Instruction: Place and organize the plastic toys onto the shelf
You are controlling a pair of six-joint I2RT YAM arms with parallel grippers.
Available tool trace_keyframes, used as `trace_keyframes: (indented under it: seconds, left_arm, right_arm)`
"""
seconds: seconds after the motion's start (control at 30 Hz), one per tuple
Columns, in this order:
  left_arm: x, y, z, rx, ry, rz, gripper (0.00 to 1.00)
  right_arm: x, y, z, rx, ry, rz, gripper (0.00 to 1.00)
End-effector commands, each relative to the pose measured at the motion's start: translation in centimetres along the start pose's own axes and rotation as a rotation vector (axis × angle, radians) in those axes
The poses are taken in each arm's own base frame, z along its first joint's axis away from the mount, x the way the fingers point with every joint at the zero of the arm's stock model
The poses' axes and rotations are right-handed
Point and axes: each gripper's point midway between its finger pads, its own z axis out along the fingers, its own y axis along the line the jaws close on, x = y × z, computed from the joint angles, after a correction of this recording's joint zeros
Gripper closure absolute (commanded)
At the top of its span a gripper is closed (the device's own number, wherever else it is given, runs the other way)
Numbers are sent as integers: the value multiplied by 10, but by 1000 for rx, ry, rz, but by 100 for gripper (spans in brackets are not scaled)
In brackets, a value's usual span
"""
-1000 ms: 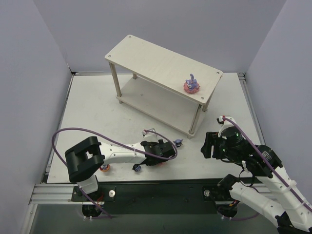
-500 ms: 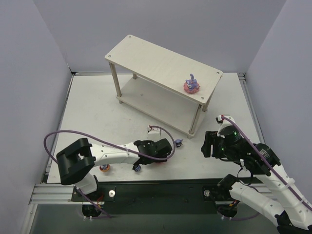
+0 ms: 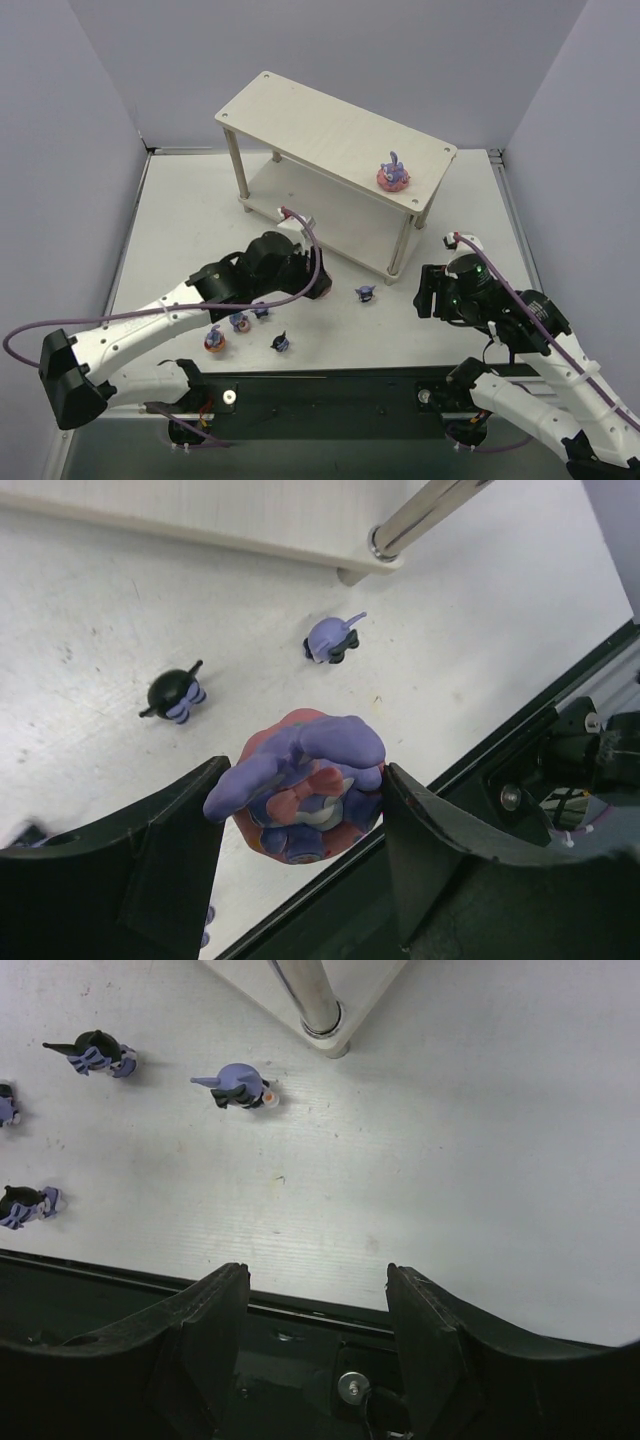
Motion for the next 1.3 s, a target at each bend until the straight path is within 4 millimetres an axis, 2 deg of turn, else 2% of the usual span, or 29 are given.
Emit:
trace_keyframes:
  seconds: [0.0,0.07,0.1,0.13,0.17,0.2,0.23,0.27,0.3,0.33,0.37,0.4,0.43,0.47,0.5,0.53,0.57,0.63,0.67,0.73,0.77,0.83,0.93,1.13,1.27]
  left_arm:
    - [-69,-19,-53,94,-133,137,100]
    - [-92,-16,-69,83,-181,157,100]
    - [-112,-21,-82,97,-231,162,100]
    - [-130,-13,-89,77,-274,165,100]
    - [-139,-15,-93,97,-287,172,100]
    - [-161,-21,-105,116,-339,177,100]
    - [-178,-16,-110,109,-377,187,100]
    - [-184,-19,-104,143,-362,200,100]
    - [-206,-28,-117,168,-412,222,100]
    - [-215,-31,-118,195,-419,235,100]
    - [-230,-17,-106,174,-409,228,100]
    - [-233,-21,-103,219,-383,239,100]
    - [-257,-28,-117,239,-432,255,100]
    - [-266,-18,-98,231,-405,248,100]
    - [-270,-20,-95,254,-393,265,100]
    - [-290,-30,-109,268,-443,294,100]
    - [-295,-23,-88,265,-409,288,100]
    - [-299,-25,-81,285,-367,301,100]
    - [-312,-30,-75,296,-372,315,100]
    - [-308,-27,-63,302,-306,308,100]
    - [-317,-29,-57,306,-314,316,100]
    - [-310,-26,-44,314,-263,306,100]
    - [-304,-32,-39,326,-253,330,100]
    - [-281,-39,-16,322,-188,363,100]
    - [-277,-44,-8,299,-181,384,100]
  right_arm:
    - [-16,-2,-3,35,-40,20,43]
    - [-20,-3,-4,40,-48,23,43]
    - [-22,-2,-4,42,-45,21,43]
    - [-23,-3,-4,48,-51,24,43]
    - [-26,-2,-5,49,-55,25,43]
    - [-27,-3,-4,54,-56,25,43]
    - [-29,-4,-5,62,-65,26,43]
    - [-31,-5,-6,66,-70,24,43]
    - [-33,-5,-7,70,-75,28,43]
    - [-34,-5,-7,70,-77,27,43]
    - [-36,-5,-8,72,-85,27,43]
    - [-37,-6,-9,74,-87,26,43]
    - [-38,-6,-10,73,-91,25,44]
    - [-39,-5,-10,70,-93,20,43]
    - [-41,-6,-11,72,-100,20,43]
    - [-42,-7,-12,78,-103,17,43]
    - [-43,-8,-11,85,-107,9,43]
    - [-46,-9,-11,93,-113,-3,43]
    - [-47,-9,-10,99,-110,-8,43]
    - [-50,-10,-10,109,-119,-9,43]
    - [-52,-10,-9,111,-122,-8,44]
    - [-53,-10,-9,113,-122,-8,44]
    - [-53,-9,-5,112,-117,-3,44]
    - [-49,-8,-1,110,-103,8,44]
    - [-46,-7,0,101,-97,11,44]
